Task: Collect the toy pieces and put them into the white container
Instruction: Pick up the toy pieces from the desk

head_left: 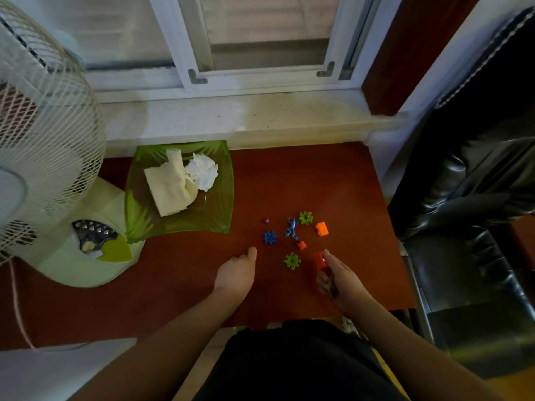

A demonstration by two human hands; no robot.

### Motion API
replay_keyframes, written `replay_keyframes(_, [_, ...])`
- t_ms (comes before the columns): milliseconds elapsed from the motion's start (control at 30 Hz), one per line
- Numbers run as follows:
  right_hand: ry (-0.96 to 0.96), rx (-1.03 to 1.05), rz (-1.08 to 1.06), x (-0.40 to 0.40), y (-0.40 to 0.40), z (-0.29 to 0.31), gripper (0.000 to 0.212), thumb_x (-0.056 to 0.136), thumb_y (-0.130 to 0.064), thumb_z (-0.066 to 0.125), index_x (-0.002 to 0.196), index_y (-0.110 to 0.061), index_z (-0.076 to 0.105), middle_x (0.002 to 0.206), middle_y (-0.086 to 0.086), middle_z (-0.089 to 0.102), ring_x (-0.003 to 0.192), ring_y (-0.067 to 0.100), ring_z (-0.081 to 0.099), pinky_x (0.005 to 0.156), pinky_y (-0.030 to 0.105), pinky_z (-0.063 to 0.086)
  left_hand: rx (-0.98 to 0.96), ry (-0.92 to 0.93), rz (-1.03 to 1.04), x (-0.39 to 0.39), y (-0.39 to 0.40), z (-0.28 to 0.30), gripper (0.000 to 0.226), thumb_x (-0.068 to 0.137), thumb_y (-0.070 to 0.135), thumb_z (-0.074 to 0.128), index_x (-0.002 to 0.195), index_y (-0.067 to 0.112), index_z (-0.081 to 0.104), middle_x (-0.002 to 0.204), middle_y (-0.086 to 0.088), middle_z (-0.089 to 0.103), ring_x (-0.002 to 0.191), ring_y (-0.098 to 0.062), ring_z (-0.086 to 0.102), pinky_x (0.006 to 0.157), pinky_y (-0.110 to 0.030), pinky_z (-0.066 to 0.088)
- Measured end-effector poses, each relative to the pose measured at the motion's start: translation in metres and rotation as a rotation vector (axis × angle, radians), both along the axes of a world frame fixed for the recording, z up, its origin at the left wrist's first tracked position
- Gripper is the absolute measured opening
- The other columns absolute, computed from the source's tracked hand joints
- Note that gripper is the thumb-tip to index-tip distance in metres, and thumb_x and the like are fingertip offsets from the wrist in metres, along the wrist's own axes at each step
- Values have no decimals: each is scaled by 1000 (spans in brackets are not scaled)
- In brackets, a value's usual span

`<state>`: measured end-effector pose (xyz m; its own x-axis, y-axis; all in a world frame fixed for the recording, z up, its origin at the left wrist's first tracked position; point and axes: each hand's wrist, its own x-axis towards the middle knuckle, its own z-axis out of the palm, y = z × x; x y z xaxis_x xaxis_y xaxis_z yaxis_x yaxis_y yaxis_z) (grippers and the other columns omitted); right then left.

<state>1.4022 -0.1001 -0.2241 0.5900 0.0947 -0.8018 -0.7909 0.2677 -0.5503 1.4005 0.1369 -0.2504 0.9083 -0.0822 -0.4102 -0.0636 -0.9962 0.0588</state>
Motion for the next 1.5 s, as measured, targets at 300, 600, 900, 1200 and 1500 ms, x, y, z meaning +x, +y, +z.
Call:
replay_keyframes(300, [45,20,24,17,-17,-11,36,96,-41,51,117,-12,55,57,1,43,46,12,39,48,27,26,40,107,121,13,-14,7,37,95,2,32,131,7,36,115,-13,60,99,-31,64,75,-41,48])
replay_keyframes(600, [24,25,75,37,-30,-9,35,99,-38,47,113,-7,54,56,1,41,46,12,36,51,28,20,-121,-54,236,76,-34,18,29,102,20,35,130,13,36,99,-12,68,82,-33,65,58,-39,40])
replay_keyframes(900, [26,31,91,52,-48,-6,29,100,-36,44,109,-9,53,56,2,40,45,12,35,52,29,18,-3,47,203,109,-46,8,36,103,27,35,135,12,32,105,-12,68,88,-32,65,62,-38,47])
replay_keyframes(1200, [90,150,-8,60,-52,-12,36,99,-39,46,104,-4,54,58,3,44,48,13,34,43,25,25,37,69,90,112,-50,11,26,103,20,31,126,9,38,103,-13,67,88,-34,65,62,-39,43])
replay_keyframes(1500, [219,357,-300,82,-32,-9,32,97,-38,50,86,-8,55,62,5,54,44,14,49,40,22,39,-564,-189,-67,66,-106,51,17,97,32,48,103,17,51,80,-1,67,71,-24,64,61,-35,44])
